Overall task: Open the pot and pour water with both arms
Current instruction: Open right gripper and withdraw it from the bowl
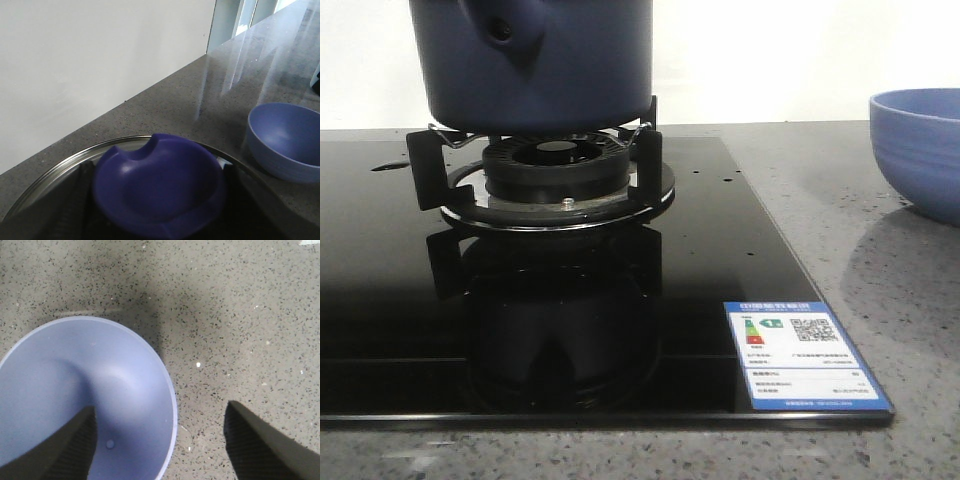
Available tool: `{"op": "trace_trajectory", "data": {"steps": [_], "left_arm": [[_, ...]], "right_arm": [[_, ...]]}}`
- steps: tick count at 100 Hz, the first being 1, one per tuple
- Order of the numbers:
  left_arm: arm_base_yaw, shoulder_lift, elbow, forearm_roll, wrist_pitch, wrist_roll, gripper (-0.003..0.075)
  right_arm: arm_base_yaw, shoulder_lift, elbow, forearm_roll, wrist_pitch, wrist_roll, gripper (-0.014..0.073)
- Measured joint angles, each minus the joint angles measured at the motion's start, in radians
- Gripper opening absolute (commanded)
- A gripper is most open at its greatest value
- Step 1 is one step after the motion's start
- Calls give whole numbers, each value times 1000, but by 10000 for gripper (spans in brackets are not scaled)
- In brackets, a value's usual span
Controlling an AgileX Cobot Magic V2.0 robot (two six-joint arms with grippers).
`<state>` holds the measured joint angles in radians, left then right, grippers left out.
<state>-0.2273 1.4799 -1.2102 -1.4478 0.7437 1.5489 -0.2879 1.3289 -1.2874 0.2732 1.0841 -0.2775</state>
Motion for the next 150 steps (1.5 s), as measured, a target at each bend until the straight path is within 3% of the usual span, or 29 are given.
{"op": "trace_trajectory", "data": {"steps": [22,48,75,85,96,103,113,116,131,150], "left_arm": [[0,0,0,12,2,0,487],[0,0,0,2,3,-2,570],[83,-48,-46,-17,80,-27,569],[149,-108,-50,-17,99,-36,525],[229,-168,-55,-16,115,-89,401],[278,-196,-56,-16,118,-141,262],[340,-223,-56,-10,119,-212,-23],[355,-232,-56,-5,119,-221,-20],[401,-287,-19,9,72,-240,-20],[391,-436,128,22,-206,-232,-20]], "right_arm": [[0,0,0,2,0,0,481],[0,0,0,4,0,0,481],[0,0,0,27,0,0,480],[0,-2,0,68,0,-2,468],[0,-19,0,177,-17,-55,347],[0,-34,0,281,-36,-108,213],[0,-62,0,456,-79,-202,1],[2,-70,0,507,-97,-237,-73],[39,-136,43,767,-216,-460,-42],[102,-293,176,885,-408,-685,-42]]}}
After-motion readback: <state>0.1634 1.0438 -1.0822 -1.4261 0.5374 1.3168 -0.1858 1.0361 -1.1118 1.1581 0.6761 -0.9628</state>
